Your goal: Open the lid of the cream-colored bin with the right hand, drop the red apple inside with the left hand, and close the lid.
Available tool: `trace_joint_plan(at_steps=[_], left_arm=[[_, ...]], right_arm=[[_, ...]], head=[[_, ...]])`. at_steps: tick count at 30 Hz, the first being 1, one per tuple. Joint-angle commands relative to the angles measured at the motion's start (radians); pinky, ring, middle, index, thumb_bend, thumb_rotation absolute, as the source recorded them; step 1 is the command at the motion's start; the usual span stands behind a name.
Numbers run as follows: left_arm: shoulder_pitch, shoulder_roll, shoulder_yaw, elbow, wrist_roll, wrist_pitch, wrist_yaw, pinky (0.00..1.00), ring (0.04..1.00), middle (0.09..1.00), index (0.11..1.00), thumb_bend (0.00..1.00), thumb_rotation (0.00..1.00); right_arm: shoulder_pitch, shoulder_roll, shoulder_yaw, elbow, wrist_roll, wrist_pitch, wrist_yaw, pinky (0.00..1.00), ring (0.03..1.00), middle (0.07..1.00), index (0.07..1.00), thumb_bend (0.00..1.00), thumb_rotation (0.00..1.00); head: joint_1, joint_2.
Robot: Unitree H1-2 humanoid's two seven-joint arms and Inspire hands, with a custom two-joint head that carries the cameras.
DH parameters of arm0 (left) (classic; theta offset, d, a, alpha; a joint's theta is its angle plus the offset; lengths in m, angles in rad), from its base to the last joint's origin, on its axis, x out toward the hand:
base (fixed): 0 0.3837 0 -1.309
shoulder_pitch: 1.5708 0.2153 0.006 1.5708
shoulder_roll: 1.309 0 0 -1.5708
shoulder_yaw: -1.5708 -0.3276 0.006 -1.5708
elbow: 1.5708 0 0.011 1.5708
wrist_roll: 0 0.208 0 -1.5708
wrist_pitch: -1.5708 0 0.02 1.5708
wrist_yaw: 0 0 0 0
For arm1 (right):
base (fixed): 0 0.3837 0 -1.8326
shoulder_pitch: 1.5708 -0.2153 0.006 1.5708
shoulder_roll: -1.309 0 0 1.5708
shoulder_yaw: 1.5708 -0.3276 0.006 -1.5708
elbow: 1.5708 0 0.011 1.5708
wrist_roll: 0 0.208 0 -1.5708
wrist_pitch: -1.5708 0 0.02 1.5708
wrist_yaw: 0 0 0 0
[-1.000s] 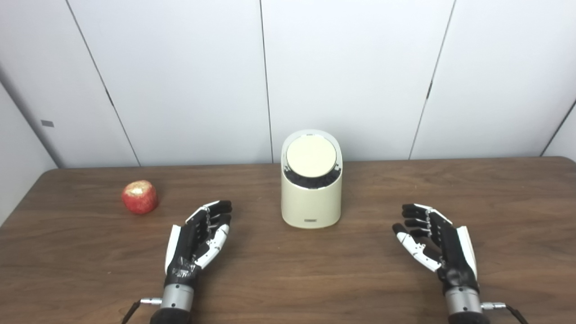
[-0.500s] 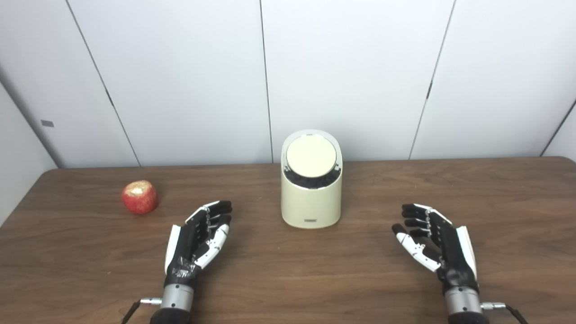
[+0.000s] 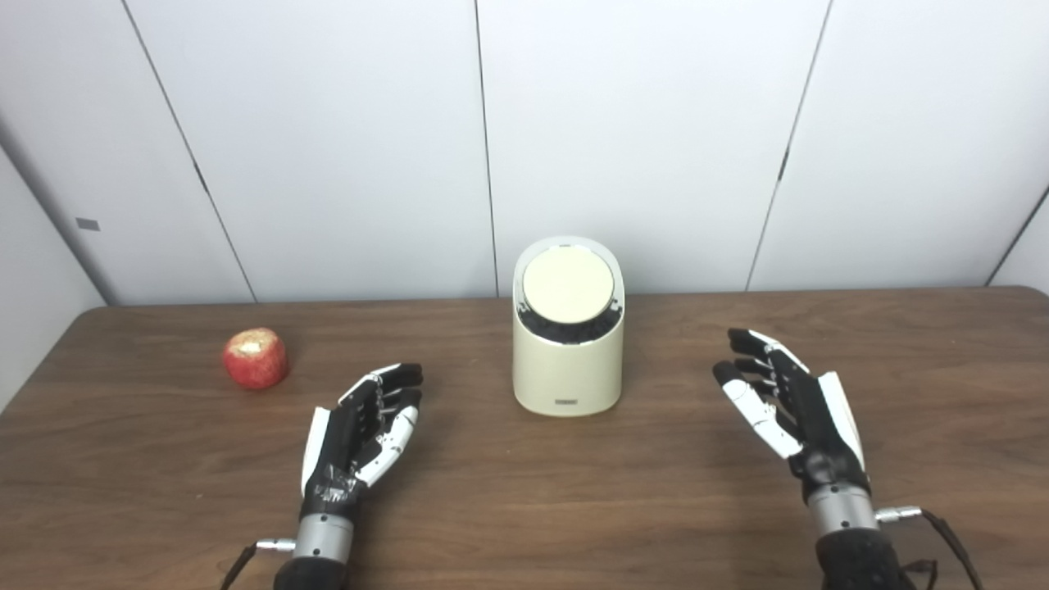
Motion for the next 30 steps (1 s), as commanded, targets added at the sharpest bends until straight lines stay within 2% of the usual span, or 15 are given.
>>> trace_joint_plan(at_steps=[1, 3, 5, 12, 16, 21, 24, 27, 30], left_arm=[[-0.02, 0.003, -0.001, 0.012, -0.006, -0.038, 0.005, 0.65, 0.725, 0.746, 0.739, 0.27, 0.31], [-0.02, 0.003, -0.002, 0.012, -0.004, -0.036, 0.005, 0.65, 0.725, 0.745, 0.739, 0.27, 0.32], [-0.021, 0.003, -0.003, 0.013, -0.003, -0.033, 0.004, 0.65, 0.725, 0.746, 0.74, 0.27, 0.33], [-0.02, -0.003, -0.006, 0.012, 0.006, -0.026, 0.011, 0.66, 0.73, 0.749, 0.741, 0.27, 0.33], [-0.018, -0.006, -0.007, 0.008, 0.011, -0.025, 0.014, 0.66, 0.727, 0.75, 0.743, 0.27, 0.33], [-0.015, -0.011, -0.009, 0.0, 0.01, -0.017, 0.013, 0.66, 0.732, 0.751, 0.745, 0.26, 0.31], [-0.013, -0.011, -0.014, 0.001, 0.023, -0.024, 0.017, 0.67, 0.733, 0.75, 0.745, 0.26, 0.33], [-0.012, -0.012, -0.018, 0.002, 0.027, -0.033, 0.018, 0.65, 0.723, 0.747, 0.742, 0.25, 0.32], [-0.01, -0.016, -0.019, -0.004, 0.023, -0.024, 0.017, 0.65, 0.72, 0.745, 0.74, 0.24, 0.3]], right_arm=[[-0.07, -0.005, 0.001, -0.049, -0.014, -0.002, 0.0, 0.49, 0.634, 0.677, 0.807, 0.71, 0.78], [-0.092, -0.004, -0.002, -0.049, -0.001, 0.011, 0.01, 0.51, 0.662, 0.71, 0.812, 0.72, 0.77], [-0.119, -0.003, -0.002, -0.051, 0.004, 0.037, 0.023, 0.64, 0.765, 0.801, 0.834, 0.78, 0.78], [-0.203, -0.018, 0.061, -0.037, -0.108, 0.132, 0.05, 0.71, 0.823, 0.882, 0.892, 0.88, 0.76], [-0.259, -0.018, 0.089, 0.012, -0.151, 0.141, 0.046, 0.77, 0.873, 0.937, 0.954, 0.93, 0.72], [-0.321, 0.002, 0.107, 0.069, -0.176, 0.144, 0.028, 0.8, 0.91, 0.979, 0.997, 0.94, 0.64], [-0.352, 0.013, 0.122, 0.097, -0.203, 0.172, 0.025, 0.83, 0.936, 0.988, 0.995, 0.91, 0.58], [-0.378, 0.024, 0.136, 0.122, -0.231, 0.2, 0.02, 0.8, 0.933, 0.987, 0.992, 0.91, 0.53], [-0.397, 0.038, 0.146, 0.152, -0.249, 0.196, -0.002, 0.76, 0.907, 0.969, 0.981, 0.91, 0.55]], head=[[0.0, 0.001], [0.0, 0.0], [0.0, 0.0], [0.008, -0.004], [0.011, -0.004], [0.016, -0.003], [0.021, -0.005], [0.025, -0.005], [0.027, -0.005]])
